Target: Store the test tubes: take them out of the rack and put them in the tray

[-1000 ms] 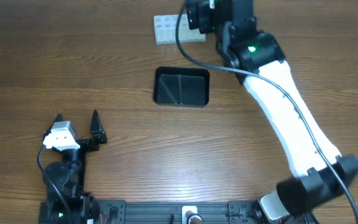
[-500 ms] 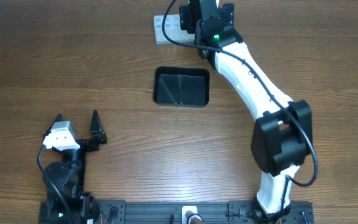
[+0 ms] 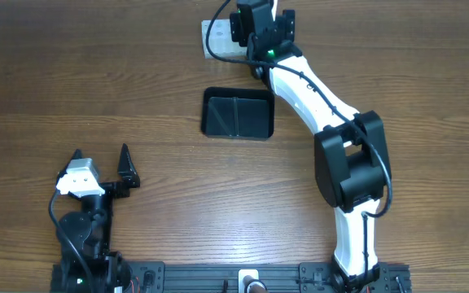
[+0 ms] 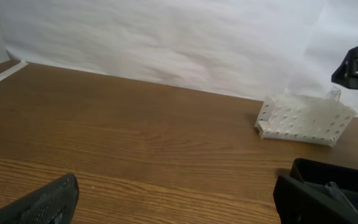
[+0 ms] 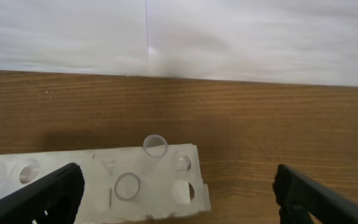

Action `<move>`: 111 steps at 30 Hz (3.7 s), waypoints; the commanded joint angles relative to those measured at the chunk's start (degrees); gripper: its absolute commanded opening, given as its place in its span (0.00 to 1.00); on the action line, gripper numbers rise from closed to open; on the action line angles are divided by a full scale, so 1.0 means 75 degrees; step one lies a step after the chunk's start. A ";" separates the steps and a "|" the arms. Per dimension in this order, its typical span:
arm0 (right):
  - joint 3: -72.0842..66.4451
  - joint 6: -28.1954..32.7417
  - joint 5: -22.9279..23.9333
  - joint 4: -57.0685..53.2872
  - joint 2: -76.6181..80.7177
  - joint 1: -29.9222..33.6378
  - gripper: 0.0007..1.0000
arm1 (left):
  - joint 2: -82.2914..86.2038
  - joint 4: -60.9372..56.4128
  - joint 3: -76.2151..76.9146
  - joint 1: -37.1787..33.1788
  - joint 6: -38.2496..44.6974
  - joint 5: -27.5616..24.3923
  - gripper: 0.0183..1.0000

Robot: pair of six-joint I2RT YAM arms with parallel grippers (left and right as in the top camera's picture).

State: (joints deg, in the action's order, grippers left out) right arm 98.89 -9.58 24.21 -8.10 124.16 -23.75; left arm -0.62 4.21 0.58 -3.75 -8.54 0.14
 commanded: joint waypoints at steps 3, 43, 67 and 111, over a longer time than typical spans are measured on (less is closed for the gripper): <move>0.0160 0.0064 0.0128 0.0498 0.0449 -0.0090 0.93 | 0.0061 0.0020 -0.0032 0.0029 0.0143 -0.0099 1.00; 0.0207 0.0723 0.0125 0.0938 0.0886 -0.0213 0.13 | 0.0061 0.0020 -0.0032 0.0029 0.0143 -0.0099 1.00; 0.0312 0.0726 0.0300 0.0933 -0.0283 -0.0437 0.10 | 0.0061 0.0020 -0.0035 0.0029 0.0143 -0.0099 1.00; 0.0312 -0.3433 -0.2503 -0.6563 -0.1900 -0.0965 0.03 | 0.0061 0.0020 -0.0032 0.0029 0.0143 -0.0099 1.00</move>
State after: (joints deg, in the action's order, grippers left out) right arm 100.31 -34.48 5.89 -57.04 109.45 -30.81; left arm -0.60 4.21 0.58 -3.75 -8.54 0.14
